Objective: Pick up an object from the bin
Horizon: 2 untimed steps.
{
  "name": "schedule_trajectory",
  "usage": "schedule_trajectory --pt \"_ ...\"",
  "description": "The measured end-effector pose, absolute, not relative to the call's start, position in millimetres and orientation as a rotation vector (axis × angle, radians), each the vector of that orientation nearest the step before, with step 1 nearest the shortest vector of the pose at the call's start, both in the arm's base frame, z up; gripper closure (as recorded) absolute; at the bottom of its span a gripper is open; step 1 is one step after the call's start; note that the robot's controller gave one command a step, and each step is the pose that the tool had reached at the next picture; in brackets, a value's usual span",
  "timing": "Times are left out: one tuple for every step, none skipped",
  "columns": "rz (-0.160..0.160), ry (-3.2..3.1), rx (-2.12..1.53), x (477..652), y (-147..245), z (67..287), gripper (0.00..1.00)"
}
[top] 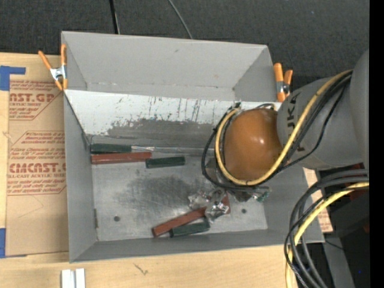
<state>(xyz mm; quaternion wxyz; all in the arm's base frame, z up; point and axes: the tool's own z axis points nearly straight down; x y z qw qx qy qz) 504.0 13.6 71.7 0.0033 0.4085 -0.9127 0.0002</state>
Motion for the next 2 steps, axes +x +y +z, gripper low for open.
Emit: schedule_trajectory --pt "-0.001 -2.872 1.282 503.6 -2.3 199.3 1.0" --pt "-0.002 -2.871 1.282 503.5 -2.2 199.2 1.0"
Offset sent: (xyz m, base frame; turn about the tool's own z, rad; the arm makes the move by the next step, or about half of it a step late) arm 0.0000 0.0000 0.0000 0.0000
